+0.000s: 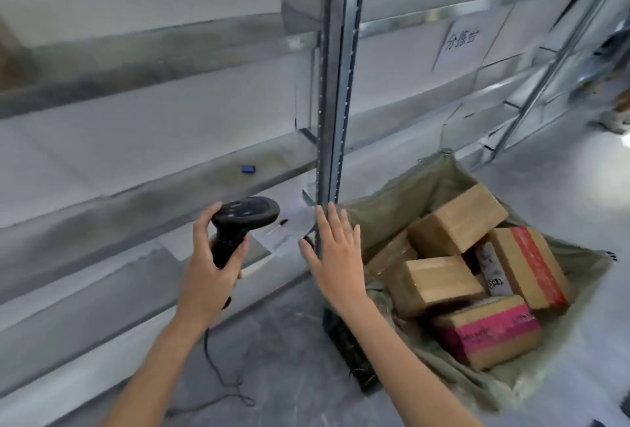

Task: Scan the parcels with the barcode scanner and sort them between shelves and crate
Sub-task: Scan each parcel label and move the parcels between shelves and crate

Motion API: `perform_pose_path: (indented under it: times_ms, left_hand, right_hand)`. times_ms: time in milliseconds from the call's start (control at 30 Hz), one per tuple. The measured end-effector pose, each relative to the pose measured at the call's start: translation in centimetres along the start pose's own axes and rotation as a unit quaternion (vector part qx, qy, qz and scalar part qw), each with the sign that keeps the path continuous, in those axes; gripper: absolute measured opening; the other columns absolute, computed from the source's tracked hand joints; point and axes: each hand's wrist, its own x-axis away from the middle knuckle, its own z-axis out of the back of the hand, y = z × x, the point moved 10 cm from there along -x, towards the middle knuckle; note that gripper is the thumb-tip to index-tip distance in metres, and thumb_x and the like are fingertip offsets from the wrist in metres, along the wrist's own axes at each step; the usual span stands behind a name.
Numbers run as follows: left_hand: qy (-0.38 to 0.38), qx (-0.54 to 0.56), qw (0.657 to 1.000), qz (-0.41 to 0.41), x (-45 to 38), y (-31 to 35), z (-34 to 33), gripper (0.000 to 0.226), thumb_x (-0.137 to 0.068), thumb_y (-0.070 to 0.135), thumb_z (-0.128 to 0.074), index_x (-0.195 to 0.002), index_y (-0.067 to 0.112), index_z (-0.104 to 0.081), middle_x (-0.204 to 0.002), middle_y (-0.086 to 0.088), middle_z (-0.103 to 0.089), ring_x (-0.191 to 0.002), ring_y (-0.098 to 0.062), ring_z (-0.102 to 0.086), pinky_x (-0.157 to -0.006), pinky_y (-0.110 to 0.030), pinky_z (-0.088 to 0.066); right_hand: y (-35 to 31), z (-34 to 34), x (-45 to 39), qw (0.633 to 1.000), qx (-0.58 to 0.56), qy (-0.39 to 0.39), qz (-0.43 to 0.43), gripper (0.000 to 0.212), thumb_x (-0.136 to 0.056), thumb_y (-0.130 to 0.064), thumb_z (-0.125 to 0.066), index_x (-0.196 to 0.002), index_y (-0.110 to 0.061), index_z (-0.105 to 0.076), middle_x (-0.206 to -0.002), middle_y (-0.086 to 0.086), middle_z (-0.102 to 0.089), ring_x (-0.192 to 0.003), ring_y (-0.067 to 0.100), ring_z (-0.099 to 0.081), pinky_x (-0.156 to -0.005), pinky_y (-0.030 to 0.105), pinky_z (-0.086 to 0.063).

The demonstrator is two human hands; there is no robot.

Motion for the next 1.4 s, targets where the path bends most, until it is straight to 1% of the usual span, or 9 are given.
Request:
perform_pose_path:
  times_ms: [200,367,433,533,633,767,933,1133,1400]
  left_hand:
    - [0.090,-0.036,0.995,0.010,3.8,-1.2,10.3,0.069,-0.096,0.008,-0.065,-0.127,0.063,-0.036,-0.091,-0.003,-0.067,-0.050,-0.015,-0.057,-0.050,-0.026,-0.052]
    - [0.207,-0.049,0.976,0.037,9.0,-3.3,22.5,0.067,-0.096,0.010,-0.065,-0.124,0.064,-0.037,-0.089,-0.007,-0.067,-0.050,-0.013,-0.054,-0.049,-0.025,-0.050]
    - [0.248,-0.052,0.966,0.046,11.2,-4.3,27.5,0.063,-0.097,0.010,-0.064,-0.130,0.056,-0.037,-0.083,-0.006,-0.065,-0.050,-0.011,-0.052,-0.049,-0.024,-0.048]
    - [0.299,-0.055,0.951,0.058,14.6,-5.7,34.7,0.061,-0.098,0.011,-0.063,-0.137,0.048,-0.034,-0.077,0.002,-0.064,-0.053,-0.013,-0.053,-0.051,-0.025,-0.049]
    - [0.340,-0.063,0.937,0.057,18.3,-6.7,41.4,0.064,-0.098,0.011,-0.063,-0.134,0.054,-0.033,-0.079,-0.001,-0.064,-0.054,-0.015,-0.055,-0.052,-0.027,-0.051]
    - [0.382,-0.074,0.919,0.062,23.2,-8.1,49.7,0.064,-0.098,0.010,-0.063,-0.137,0.051,-0.033,-0.077,-0.005,-0.063,-0.053,-0.015,-0.053,-0.050,-0.033,-0.052]
    - [0.420,-0.083,0.902,0.067,28.3,-9.8,58.9,0.065,-0.098,0.013,-0.064,-0.137,0.055,-0.032,-0.075,-0.003,-0.064,-0.053,-0.016,-0.055,-0.051,-0.035,-0.053]
    - [0.465,-0.073,0.880,0.065,31.9,-11.6,69.7,0.065,-0.097,0.014,-0.064,-0.138,0.053,-0.032,-0.081,0.006,-0.068,-0.055,-0.024,-0.060,-0.053,-0.041,-0.055]
    - [0.525,-0.063,0.847,0.045,34.0,-14.9,82.8,0.066,-0.097,0.009,-0.063,-0.138,0.051,-0.033,-0.073,0.006,-0.066,-0.053,-0.018,-0.056,-0.049,-0.029,-0.051]
  right_hand:
    - [-11.3,-5.8,0.8,0.995,-0.036,-0.040,0.080,0.072,-0.096,-0.058,-0.025,-0.157,-0.018,-0.030,-0.164,0.008,-0.025,-0.152,0.031,-0.018,-0.122,0.046,-0.006]
    - [-23.0,-12.5,2.9,0.978,-0.051,-0.120,0.163,0.067,-0.103,-0.053,-0.035,-0.159,-0.021,-0.017,-0.168,0.004,-0.008,-0.155,0.026,-0.001,-0.122,0.042,0.004]
    - [-27.9,-14.6,4.0,0.969,-0.048,-0.145,0.196,0.069,-0.101,-0.058,-0.024,-0.160,-0.023,-0.013,-0.168,0.003,-0.006,-0.155,0.026,0.001,-0.121,0.040,0.008]
    - [-34.9,-17.2,6.1,0.959,-0.063,-0.158,0.226,0.084,-0.088,-0.066,-0.004,-0.159,-0.023,-0.016,-0.167,0.004,-0.012,-0.155,0.026,-0.004,-0.123,0.042,0.002]
    - [-41.1,-19.9,8.8,0.950,-0.078,-0.182,0.243,0.084,-0.089,-0.069,-0.007,-0.159,-0.024,-0.019,-0.167,0.002,-0.013,-0.155,0.023,-0.002,-0.123,0.040,0.004]
    - [-49.3,-23.7,12.5,0.936,-0.075,-0.210,0.272,0.064,-0.104,-0.052,-0.034,-0.159,-0.021,-0.020,-0.168,0.002,-0.010,-0.155,0.022,0.000,-0.123,0.042,0.004]
    - [-58.8,-28.1,16.7,0.923,-0.068,-0.221,0.309,0.066,-0.105,-0.051,-0.033,-0.160,-0.022,-0.011,-0.168,0.004,-0.008,-0.155,0.025,-0.004,-0.123,0.045,0.002]
    - [-68.6,-31.5,20.8,0.911,-0.093,-0.233,0.328,0.064,-0.105,-0.048,-0.038,-0.159,-0.023,-0.015,-0.167,0.003,-0.011,-0.155,0.023,-0.005,-0.125,0.047,-0.002]
    - [-82.5,-38.2,24.7,0.882,-0.121,-0.262,0.372,0.065,-0.104,-0.051,-0.035,-0.159,-0.029,-0.009,-0.168,-0.001,-0.002,-0.155,0.023,0.002,-0.125,0.045,0.001]
